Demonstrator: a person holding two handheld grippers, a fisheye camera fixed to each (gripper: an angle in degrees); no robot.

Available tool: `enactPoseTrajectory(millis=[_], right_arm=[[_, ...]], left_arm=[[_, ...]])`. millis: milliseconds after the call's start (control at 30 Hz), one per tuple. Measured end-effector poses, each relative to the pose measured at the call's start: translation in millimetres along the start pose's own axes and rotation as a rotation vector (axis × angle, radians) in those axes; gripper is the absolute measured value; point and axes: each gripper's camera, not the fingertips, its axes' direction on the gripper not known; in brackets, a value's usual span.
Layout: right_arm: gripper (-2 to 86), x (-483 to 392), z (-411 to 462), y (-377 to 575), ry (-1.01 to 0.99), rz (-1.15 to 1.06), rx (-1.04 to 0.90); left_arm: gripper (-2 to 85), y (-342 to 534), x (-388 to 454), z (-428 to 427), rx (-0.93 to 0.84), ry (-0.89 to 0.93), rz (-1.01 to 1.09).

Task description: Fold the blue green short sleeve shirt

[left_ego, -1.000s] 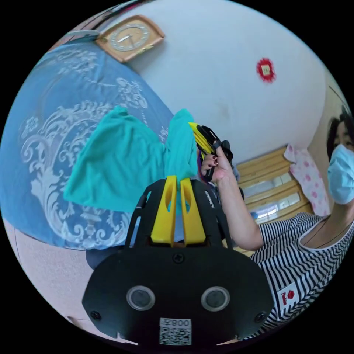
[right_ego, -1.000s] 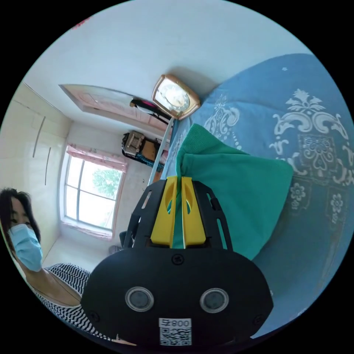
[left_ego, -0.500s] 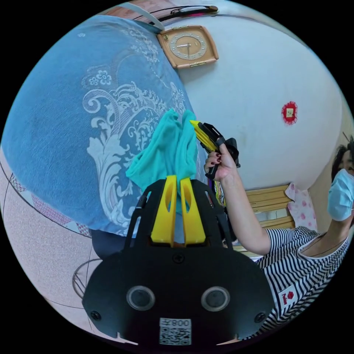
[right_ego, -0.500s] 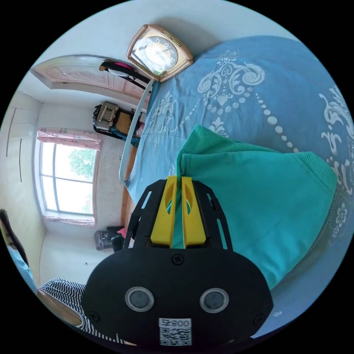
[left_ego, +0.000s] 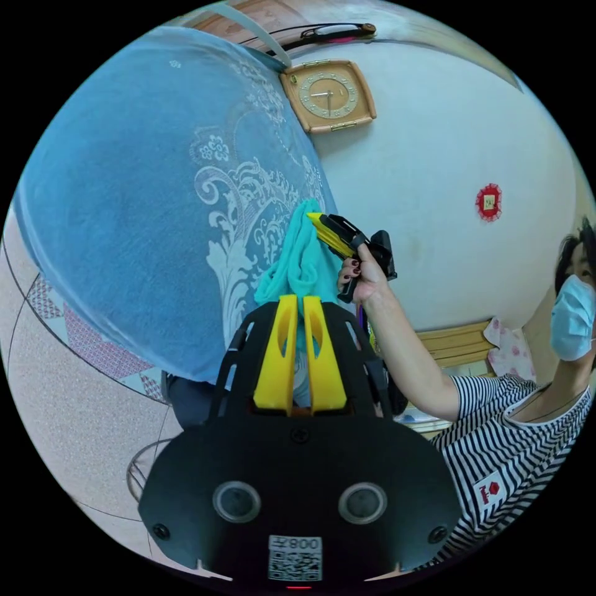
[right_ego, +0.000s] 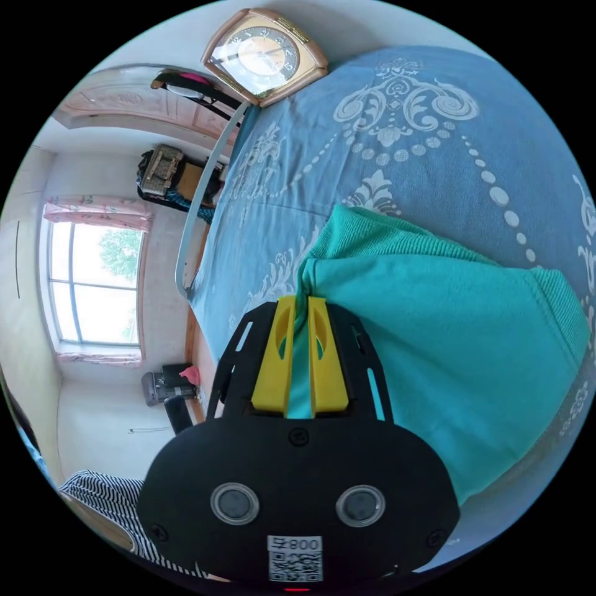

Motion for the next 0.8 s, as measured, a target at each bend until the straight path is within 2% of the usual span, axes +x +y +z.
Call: enactPoseTrajectory(millis=[200, 300, 400, 433, 567, 800], right_arm=[[1.2, -70.9, -82.0, 23.1, -0.021, -0.144, 0.065], [0.5, -104.5, -106.9, 37.4, 0.119, -0.196, 0.069], [0.3, -132.3, -99.2, 47.3, 0.269, -0.243, -0.025], [0.3, -141.4, -90.9, 52.0, 0.319, -0.255, -0.069], [0.2, -187.0, -103.9, 77.3, 0.399, -0.348, -0.037], [0.2, -232.4, -144.3, 108.4, 0.404, -0.362, -0.057]], left_arm=[[0.5, 9.4, 59.4, -23.6, 0.038, -0.132, 0.131], [0.3, 11.8, 99.5, -18.1, 0.054, -0.182, 0.243], [0.2, 11.2, 130.9, 6.5, 0.015, -0.235, 0.354], [0.2, 9.2, 137.0, 22.3, -0.027, -0.263, 0.384], [0.2, 7.2, 132.0, 79.5, -0.153, -0.438, 0.402], [0.3, 5.6, 142.5, 109.0, -0.218, -0.406, 0.411]])
